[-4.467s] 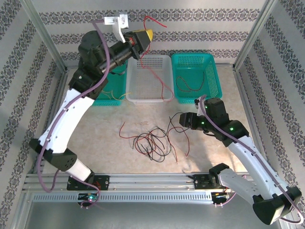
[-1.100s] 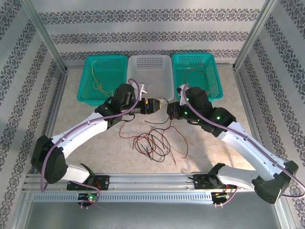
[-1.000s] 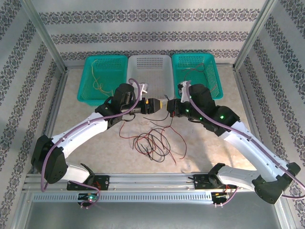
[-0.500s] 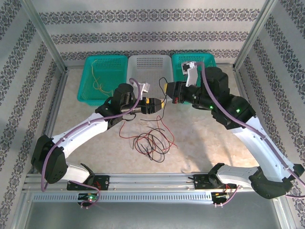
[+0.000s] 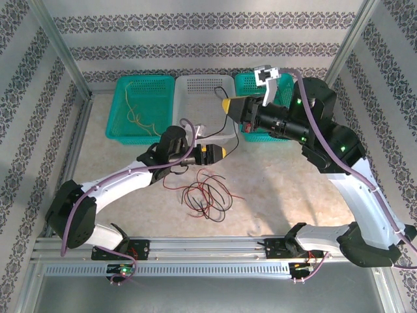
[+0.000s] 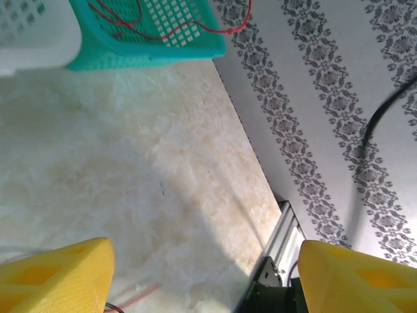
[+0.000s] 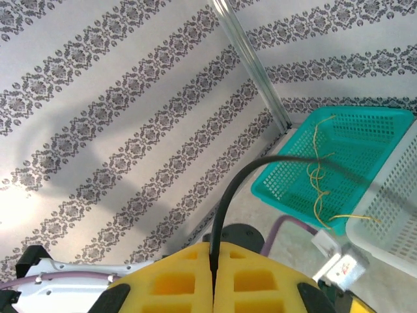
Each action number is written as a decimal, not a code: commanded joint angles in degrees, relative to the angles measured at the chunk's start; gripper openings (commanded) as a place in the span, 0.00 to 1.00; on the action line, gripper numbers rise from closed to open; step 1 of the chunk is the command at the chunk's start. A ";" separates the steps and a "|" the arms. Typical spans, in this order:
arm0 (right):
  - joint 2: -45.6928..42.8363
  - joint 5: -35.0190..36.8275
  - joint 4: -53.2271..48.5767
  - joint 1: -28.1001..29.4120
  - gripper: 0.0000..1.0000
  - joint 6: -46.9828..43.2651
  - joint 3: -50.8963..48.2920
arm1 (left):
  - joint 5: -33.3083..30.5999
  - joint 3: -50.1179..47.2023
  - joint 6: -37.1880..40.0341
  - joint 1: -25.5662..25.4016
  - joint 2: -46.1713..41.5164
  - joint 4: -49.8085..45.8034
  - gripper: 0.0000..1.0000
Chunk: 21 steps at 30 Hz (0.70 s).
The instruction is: Untangle the cables
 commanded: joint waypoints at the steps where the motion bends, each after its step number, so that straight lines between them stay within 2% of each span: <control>1: 1.55 -1.34 1.71 -0.52 0.00 -1.64 2.71 | 1.21 -2.74 -3.24 -0.67 -0.73 5.32 0.72; 7: 4.90 -0.71 1.83 -2.56 0.00 -3.15 7.56 | -4.85 -4.78 2.25 -0.43 -5.86 -6.34 0.65; 10: 6.93 -0.52 1.01 -4.56 0.00 -2.36 8.49 | -8.10 -6.54 1.95 -0.06 -9.50 -8.13 0.65; 21: 18.38 -1.95 -1.93 -11.01 0.00 -3.27 13.90 | -24.24 -9.27 4.93 0.12 -28.25 -22.67 0.78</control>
